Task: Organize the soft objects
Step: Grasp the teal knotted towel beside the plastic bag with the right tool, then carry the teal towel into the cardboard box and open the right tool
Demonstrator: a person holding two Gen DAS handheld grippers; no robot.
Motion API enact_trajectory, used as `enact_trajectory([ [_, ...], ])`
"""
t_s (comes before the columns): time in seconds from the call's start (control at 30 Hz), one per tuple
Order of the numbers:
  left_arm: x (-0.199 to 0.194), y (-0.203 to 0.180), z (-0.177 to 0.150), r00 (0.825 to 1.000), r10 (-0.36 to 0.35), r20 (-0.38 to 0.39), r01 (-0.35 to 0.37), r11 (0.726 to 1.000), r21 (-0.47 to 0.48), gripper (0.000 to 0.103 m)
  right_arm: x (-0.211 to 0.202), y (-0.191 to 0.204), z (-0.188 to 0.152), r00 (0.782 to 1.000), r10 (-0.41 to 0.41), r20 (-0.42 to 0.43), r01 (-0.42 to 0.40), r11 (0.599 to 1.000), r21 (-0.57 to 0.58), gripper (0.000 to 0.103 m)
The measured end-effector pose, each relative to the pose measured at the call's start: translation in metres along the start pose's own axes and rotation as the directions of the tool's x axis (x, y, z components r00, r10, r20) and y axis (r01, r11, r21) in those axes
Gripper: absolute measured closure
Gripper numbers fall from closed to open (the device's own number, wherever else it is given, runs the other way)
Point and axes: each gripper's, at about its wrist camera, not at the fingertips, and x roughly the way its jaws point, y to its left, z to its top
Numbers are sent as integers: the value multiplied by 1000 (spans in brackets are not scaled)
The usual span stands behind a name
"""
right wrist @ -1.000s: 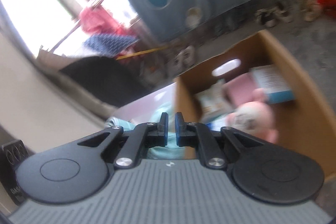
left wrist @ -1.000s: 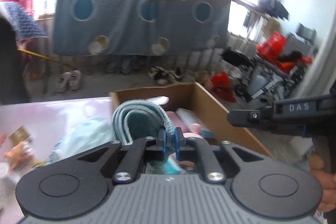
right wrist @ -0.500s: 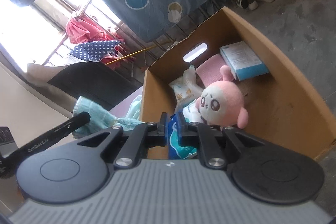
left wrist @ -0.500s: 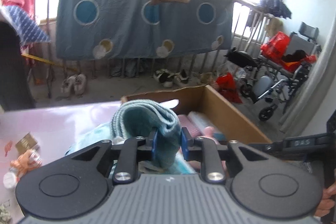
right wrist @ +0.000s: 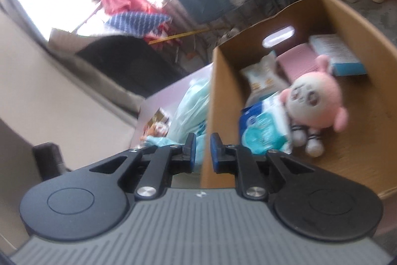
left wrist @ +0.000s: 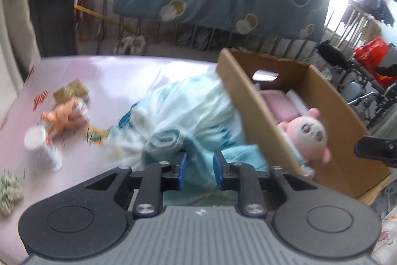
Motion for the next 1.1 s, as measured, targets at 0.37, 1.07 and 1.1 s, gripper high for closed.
enact_trajectory([
  [0.37, -30, 18, -30, 998, -47, 52, 44, 997, 63, 79, 58, 80, -11, 979, -75, -189, -2, 925, -381, 53],
  [1.07, 18, 30, -59, 978, -205, -32, 204, 978, -49, 73, 232, 111, -7, 802, -217, -556, -209, 770, -603, 57],
  [1.1, 19, 32, -58, 977, -212, -34, 210, 976, -63, 73, 231, 109, -7, 805, -211, -555, -196, 788, -584, 60],
])
